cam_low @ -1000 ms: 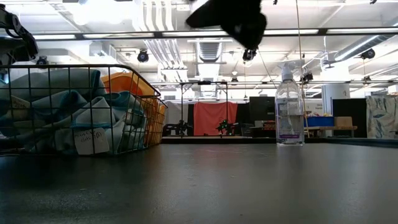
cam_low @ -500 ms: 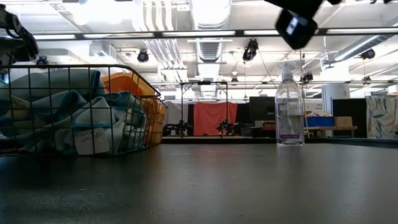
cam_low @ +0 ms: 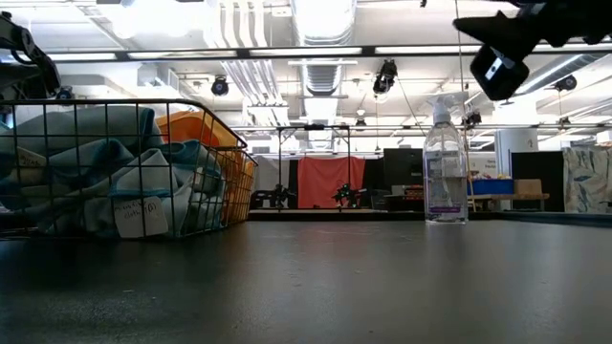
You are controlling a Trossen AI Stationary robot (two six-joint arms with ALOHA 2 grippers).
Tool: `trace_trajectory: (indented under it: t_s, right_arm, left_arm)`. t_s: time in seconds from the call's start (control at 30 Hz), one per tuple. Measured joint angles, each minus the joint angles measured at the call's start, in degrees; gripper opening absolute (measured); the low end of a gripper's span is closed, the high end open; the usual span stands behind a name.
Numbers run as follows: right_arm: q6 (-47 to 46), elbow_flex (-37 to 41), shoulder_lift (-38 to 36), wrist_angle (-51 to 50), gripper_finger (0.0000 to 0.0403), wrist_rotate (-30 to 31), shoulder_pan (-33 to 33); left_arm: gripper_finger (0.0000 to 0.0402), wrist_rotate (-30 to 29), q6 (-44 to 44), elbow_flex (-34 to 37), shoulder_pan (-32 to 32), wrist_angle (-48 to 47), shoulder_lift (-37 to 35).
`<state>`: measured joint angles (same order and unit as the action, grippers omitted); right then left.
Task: Sort microfiber towel by color & place in baskets
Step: Return to Home Position
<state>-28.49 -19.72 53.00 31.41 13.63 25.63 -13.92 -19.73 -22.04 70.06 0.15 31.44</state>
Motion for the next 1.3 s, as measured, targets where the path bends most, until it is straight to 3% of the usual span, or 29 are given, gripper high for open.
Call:
trace_trajectory:
  t_s: [0.43, 0.8, 1.3]
  right_arm:
    - [-0.35, 11.63, -17.46, 0.94, 0.0123, 3.18, 0.00]
    - [-0.02, 18.86, -27.20, 0.83, 0.0123, 6.32, -0.02]
    - [3.74, 18.99, -36.11, 0.62, 0.0123, 7.54, -0.02]
  left_arm:
    - [0.0108, -0.01, 0.00, 0.00, 0.01, -0.86, -0.31]
    - [0.0108, -0.01, -0.02, 0.00, 0.01, -1.62, -0.85]
    - [0.0108, -0.01, 1.72, 0.00, 0.01, -2.54, -0.85]
